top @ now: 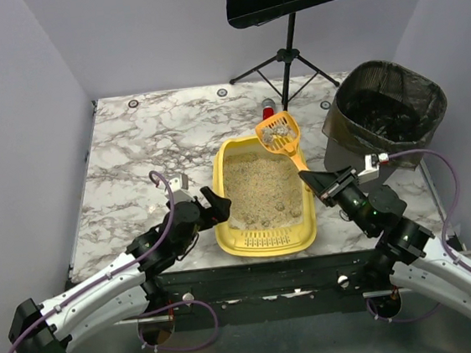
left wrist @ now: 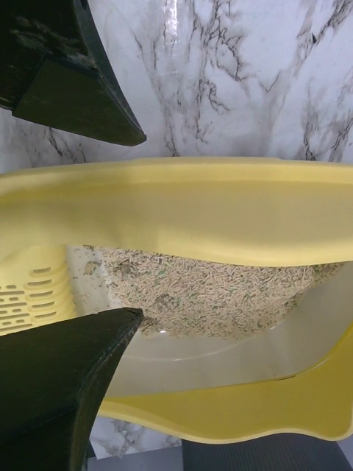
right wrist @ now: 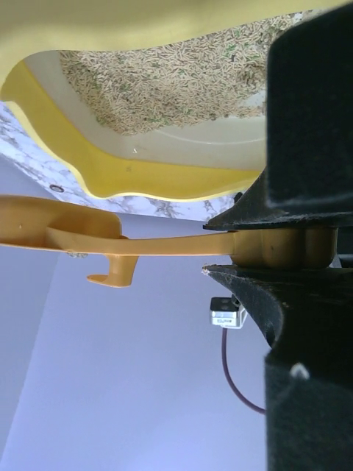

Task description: Clean the litter box

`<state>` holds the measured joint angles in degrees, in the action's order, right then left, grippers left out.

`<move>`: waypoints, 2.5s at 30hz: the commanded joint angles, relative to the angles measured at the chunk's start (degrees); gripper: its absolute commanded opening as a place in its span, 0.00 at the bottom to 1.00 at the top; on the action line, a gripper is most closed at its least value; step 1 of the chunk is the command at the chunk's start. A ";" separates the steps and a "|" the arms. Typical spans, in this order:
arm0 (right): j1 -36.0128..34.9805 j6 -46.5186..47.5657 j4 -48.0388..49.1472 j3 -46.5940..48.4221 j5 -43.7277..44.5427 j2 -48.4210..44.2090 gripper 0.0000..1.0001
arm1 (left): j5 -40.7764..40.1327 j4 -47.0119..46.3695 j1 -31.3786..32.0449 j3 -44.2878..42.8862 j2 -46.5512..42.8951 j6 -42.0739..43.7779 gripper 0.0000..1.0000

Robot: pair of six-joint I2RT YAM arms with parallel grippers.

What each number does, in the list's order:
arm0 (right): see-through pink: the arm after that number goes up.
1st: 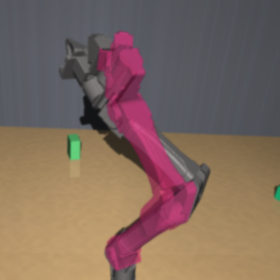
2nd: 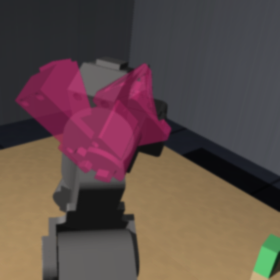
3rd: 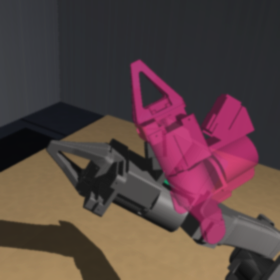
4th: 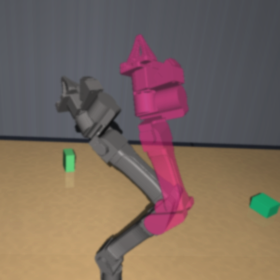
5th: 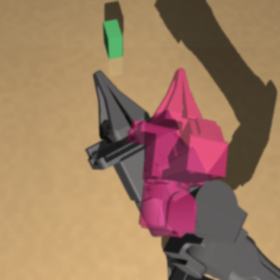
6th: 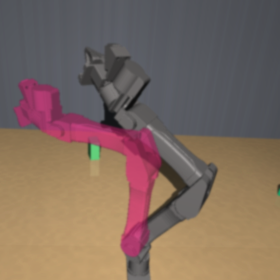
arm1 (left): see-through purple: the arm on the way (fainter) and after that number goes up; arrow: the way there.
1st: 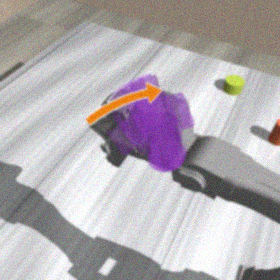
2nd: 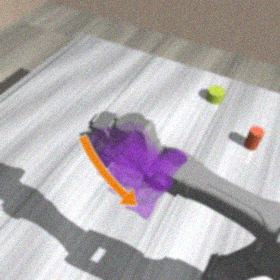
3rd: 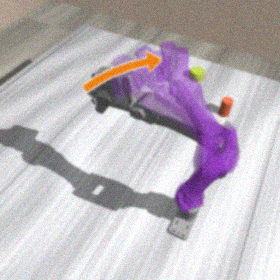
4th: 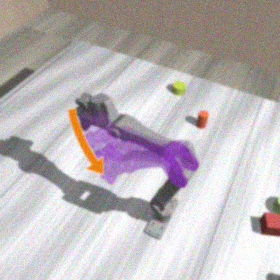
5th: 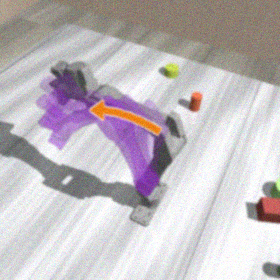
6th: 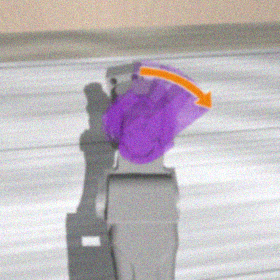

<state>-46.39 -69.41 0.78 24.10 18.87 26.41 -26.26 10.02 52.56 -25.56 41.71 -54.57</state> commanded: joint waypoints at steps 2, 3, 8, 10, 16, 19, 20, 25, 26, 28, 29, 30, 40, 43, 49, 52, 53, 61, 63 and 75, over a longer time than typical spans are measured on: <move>-0.01 0.41 -0.42 4.72 6.43 0.48 0.01 | 4.99 -4.39 -0.26 0.34 2.75 0.69 0.99; -0.01 1.02 -0.51 6.12 7.40 1.09 0.01 | 5.25 -4.40 -0.26 0.25 3.02 0.69 0.99; -0.01 2.87 -2.27 11.84 11.61 2.68 0.01 | 5.87 -4.22 -0.26 -0.19 3.73 1.22 0.99; -0.02 4.45 -2.97 14.73 15.81 3.90 0.01 | 5.96 -4.13 -0.26 -0.19 3.55 1.13 0.99; 0.07 8.31 -4.64 20.02 29.78 6.02 0.01 | 5.78 -3.69 -0.26 0.07 3.02 1.22 0.99; 0.16 11.83 -6.22 22.92 35.59 6.81 0.01 | 5.43 -3.34 -0.26 0.07 2.85 1.22 0.99; 0.16 12.62 -7.18 23.62 36.92 6.90 0.01 | 5.34 -3.17 -0.26 0.07 2.76 1.22 0.99; 0.16 18.15 -11.32 27.14 48.25 6.37 0.01 | 4.99 -2.90 -0.26 0.07 2.85 1.30 0.99; 0.16 19.30 -11.67 27.32 49.41 6.02 0.01 | 4.90 -2.73 -0.26 -0.01 2.76 1.22 0.99; 0.07 23.42 -12.46 27.76 51.34 5.05 0.01 | 4.64 -2.46 -0.26 -0.10 2.67 1.22 0.99; 0.07 25.88 -12.38 28.11 52.48 4.88 0.01 | 4.38 -2.11 -0.26 -0.28 2.76 1.30 0.99; 0.16 31.56 -12.46 28.72 53.89 4.87 0.01 | 4.20 -2.02 -0.26 -0.28 2.67 1.30 0.99; 0.34 62.71 -12.46 34.17 64.19 14.53 0.01 | 3.15 -1.15 -0.26 -0.28 2.14 1.66 0.99; 0.60 70.70 -12.46 35.14 61.82 18.31 0.01 | 3.06 -0.62 -0.26 -0.45 1.88 1.83 0.99; 1.57 79.77 -12.38 37.25 61.91 23.41 0.01 | 2.36 0.44 -0.26 -0.02 0.04 1.74 0.99; 1.66 81.79 -12.29 37.60 60.68 24.12 0.01 | 2.00 0.44 -0.26 0.34 -0.75 1.74 0.99; 1.66 82.50 -12.29 37.51 60.32 24.30 0.01 | 1.83 0.52 -0.26 0.42 -0.93 1.74 0.99; 1.66 89.71 -12.29 37.08 59.26 26.23 0.01 | 1.48 0.70 -0.26 0.07 -0.41 1.66 0.99; 1.74 90.06 -12.38 36.99 59.44 26.58 0.01 | 1.48 0.70 -0.26 -0.10 -0.23 1.74 0.99; 1.74 83.48 -12.99 37.25 57.42 21.49 0.01 | 1.04 0.79 -0.26 -0.28 0.03 1.48 0.99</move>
<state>-44.88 17.21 -11.68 60.01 78.22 51.20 -23.57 9.63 52.56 -25.54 41.76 -53.34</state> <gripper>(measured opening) 0.250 0.990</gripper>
